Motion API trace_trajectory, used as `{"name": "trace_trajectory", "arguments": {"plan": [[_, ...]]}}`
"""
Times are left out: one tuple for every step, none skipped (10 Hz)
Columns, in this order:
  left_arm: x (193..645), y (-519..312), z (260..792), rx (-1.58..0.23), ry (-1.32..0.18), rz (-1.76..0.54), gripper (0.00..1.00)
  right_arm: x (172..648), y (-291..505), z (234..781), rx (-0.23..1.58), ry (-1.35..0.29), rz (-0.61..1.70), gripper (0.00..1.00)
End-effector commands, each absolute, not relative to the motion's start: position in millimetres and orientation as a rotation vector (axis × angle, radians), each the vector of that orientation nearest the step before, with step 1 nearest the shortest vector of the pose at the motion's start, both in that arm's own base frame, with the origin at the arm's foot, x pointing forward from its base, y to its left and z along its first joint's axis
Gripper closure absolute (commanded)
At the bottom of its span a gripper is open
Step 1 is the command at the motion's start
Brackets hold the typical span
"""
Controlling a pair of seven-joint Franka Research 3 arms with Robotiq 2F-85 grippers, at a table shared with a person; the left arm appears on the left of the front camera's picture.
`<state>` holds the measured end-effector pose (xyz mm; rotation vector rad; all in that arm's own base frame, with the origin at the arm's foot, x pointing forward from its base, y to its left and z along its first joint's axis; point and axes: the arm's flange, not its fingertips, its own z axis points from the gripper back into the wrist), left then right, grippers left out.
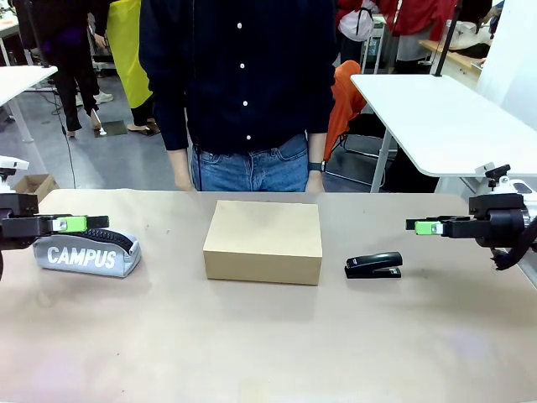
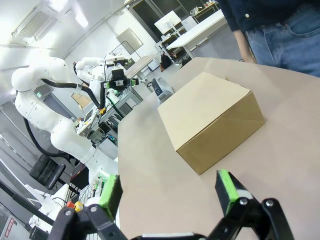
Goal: Pack the item into the box.
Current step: Close the Mailer Box.
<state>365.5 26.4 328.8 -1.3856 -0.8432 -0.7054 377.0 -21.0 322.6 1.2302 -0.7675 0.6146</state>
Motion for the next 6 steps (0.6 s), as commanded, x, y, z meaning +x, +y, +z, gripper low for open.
{"name": "trace_trajectory", "arguments": {"plan": [[364.4,28.4,331.0,-1.378,-0.844,-0.713,0.00,376.3,-20.3,326.4,1.228,-0.771,0.622,0.00],[364.4,28.4,331.0,-1.378,-0.844,-0.713,0.00,376.3,-20.3,326.4,1.228,-0.771,0.622,0.00],[364.4,28.4,331.0,-1.378,-0.844,-0.713,0.00,376.3,-20.3,326.4,1.228,-0.771,0.622,0.00],[364.4,28.4,331.0,-1.378,-0.844,-0.713,0.00,376.3,-20.3,326.4,1.228,-0.771,0.622,0.00],[364.4,28.4,331.0,-1.378,-0.844,-0.713,0.00,376.3,-20.3,326.4,1.228,-0.771,0.622,0.00],[364.4,28.4,331.0,-1.378,-0.844,-0.713,0.00,376.3,-20.3,326.4,1.228,-0.771,0.622,0.00]]}}
